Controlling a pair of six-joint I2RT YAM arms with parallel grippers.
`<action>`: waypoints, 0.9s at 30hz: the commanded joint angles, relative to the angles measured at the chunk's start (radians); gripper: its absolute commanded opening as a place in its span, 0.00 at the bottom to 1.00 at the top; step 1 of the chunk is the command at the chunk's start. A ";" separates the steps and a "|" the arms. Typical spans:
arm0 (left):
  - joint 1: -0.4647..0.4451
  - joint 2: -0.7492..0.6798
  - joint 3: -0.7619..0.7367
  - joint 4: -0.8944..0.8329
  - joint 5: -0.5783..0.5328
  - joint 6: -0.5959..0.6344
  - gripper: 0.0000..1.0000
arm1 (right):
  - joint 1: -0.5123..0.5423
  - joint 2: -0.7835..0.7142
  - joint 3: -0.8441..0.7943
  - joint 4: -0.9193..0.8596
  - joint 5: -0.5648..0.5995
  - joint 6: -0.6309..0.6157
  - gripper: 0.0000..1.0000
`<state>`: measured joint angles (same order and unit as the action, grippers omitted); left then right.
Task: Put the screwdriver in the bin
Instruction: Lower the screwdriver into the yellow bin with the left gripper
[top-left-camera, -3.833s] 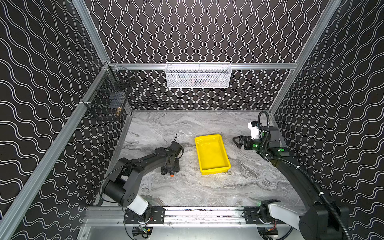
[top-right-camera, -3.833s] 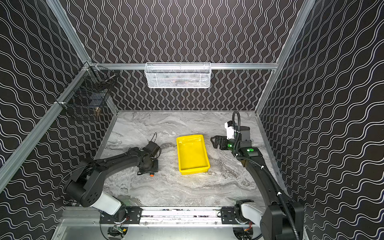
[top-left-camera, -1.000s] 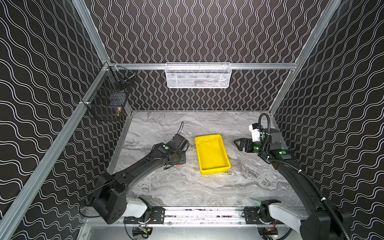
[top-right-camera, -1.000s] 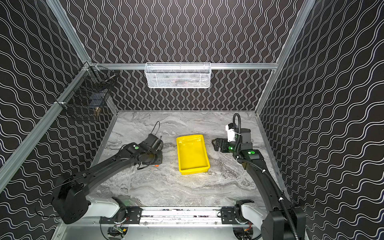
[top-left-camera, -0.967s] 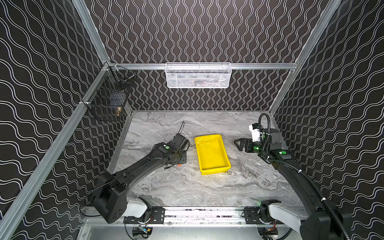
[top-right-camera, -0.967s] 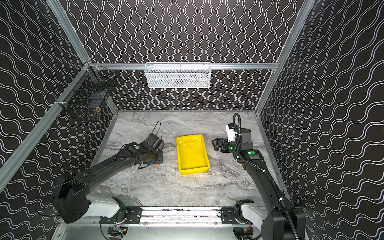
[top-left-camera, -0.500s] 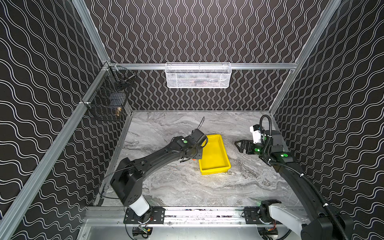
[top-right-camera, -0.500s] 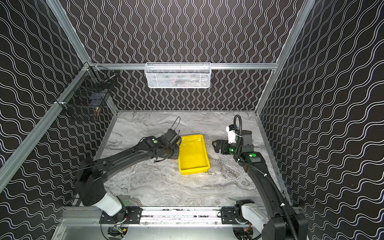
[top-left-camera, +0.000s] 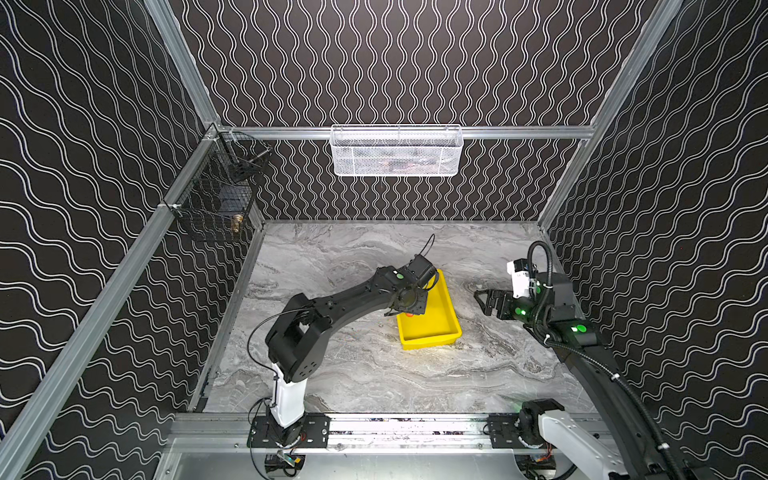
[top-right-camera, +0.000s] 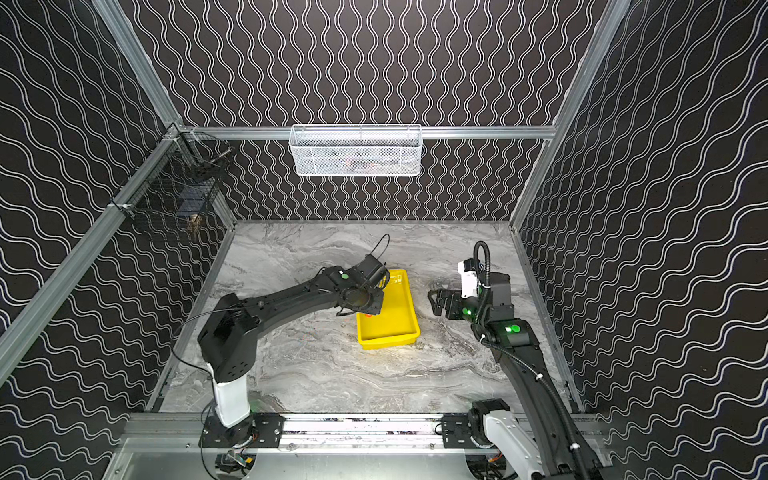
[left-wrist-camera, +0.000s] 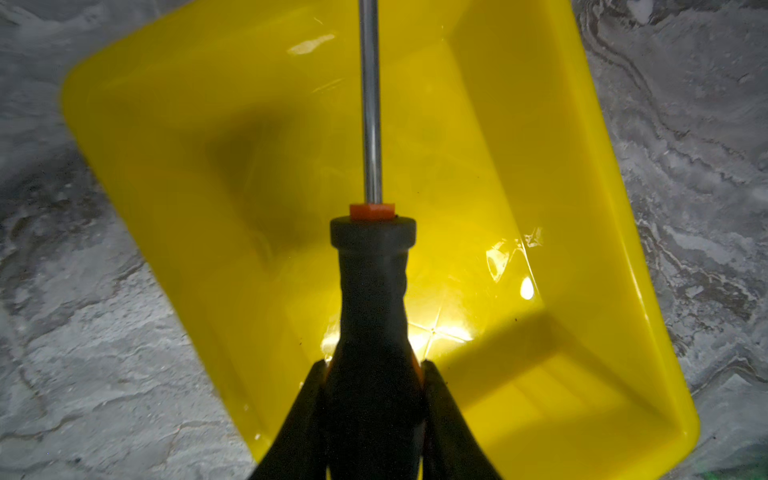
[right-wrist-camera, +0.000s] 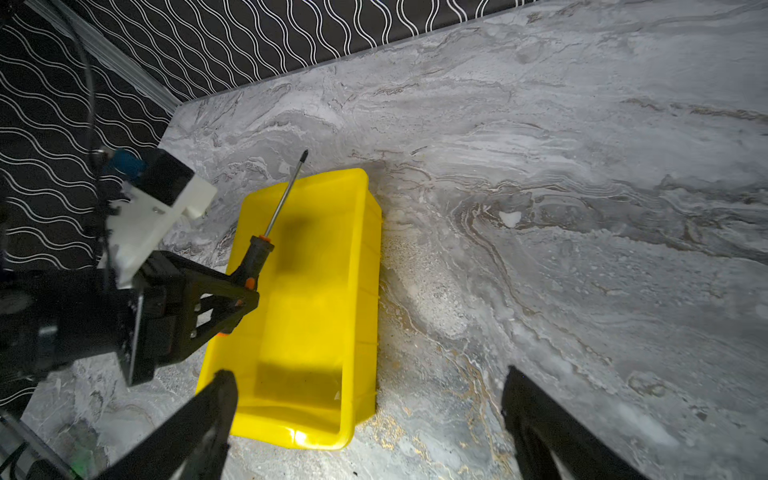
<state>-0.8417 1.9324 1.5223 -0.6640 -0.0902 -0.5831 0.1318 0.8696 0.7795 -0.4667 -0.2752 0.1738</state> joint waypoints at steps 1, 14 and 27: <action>-0.002 0.028 0.009 0.033 0.042 0.027 0.00 | 0.002 -0.044 -0.003 -0.067 0.071 0.003 0.99; -0.009 0.094 -0.041 0.087 0.095 0.027 0.00 | 0.002 -0.139 -0.022 -0.083 0.119 0.041 0.99; -0.059 0.053 -0.082 0.080 0.060 0.009 0.00 | 0.002 -0.072 -0.011 -0.084 0.125 0.001 0.99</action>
<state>-0.8860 1.9949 1.4406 -0.5823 -0.0158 -0.5705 0.1318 0.7940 0.7597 -0.5503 -0.1646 0.1928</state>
